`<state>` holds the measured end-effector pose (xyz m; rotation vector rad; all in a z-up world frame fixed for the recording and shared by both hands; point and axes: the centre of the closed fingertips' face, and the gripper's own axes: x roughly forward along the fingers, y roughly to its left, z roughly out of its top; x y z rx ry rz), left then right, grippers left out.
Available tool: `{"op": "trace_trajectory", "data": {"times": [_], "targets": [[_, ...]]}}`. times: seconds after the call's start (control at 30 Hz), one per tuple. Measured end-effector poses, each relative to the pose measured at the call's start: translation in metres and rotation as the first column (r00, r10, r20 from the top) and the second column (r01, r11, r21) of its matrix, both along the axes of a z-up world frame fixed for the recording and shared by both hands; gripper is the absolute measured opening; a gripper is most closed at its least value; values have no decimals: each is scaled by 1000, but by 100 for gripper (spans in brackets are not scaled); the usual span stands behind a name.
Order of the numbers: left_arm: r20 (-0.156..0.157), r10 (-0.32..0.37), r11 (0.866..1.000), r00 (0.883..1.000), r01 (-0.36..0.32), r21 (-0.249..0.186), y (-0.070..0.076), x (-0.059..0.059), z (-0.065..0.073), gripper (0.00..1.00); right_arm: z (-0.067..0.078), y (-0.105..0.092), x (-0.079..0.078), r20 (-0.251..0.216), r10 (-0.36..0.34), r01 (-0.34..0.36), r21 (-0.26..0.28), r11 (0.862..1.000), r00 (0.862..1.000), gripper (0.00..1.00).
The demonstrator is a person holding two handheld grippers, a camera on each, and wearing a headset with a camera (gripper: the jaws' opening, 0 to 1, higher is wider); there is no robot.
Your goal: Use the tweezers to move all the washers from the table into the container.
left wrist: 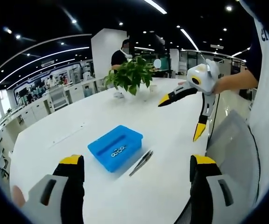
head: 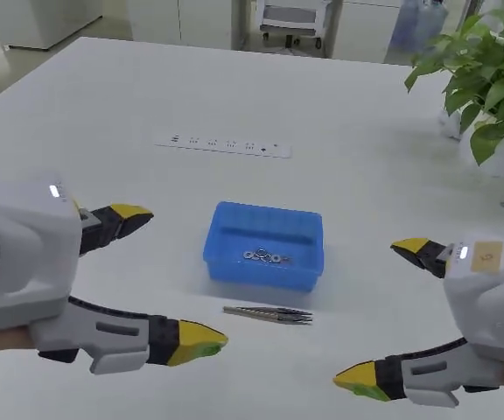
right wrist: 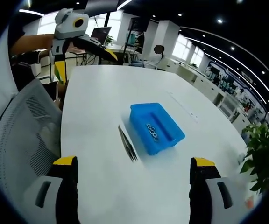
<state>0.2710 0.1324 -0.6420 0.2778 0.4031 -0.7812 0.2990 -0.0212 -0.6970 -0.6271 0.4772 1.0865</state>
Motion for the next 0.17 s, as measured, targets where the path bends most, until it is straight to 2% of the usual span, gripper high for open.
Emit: {"op": "trace_trajectory", "data": {"times": [0.1, 0.13, 0.17], "targets": [[-2, -27, 997, 1000, 27, 76, 8, 0, -6, 100, 1, -4, 0, -4, -7, 7, 1, 1000, 1000, 100], [-3, -29, 995, 1000, 29, 94, 12, 1, -7, 100, 1, -6, 1, -3, -10, 10, -1, 1000, 1000, 100], [-1, -27, 995, 1000, 27, 92, 13, 2, -6, 100, 2, -8, 1, -4, -14, 14, -2, 1000, 1000, 100]]}}
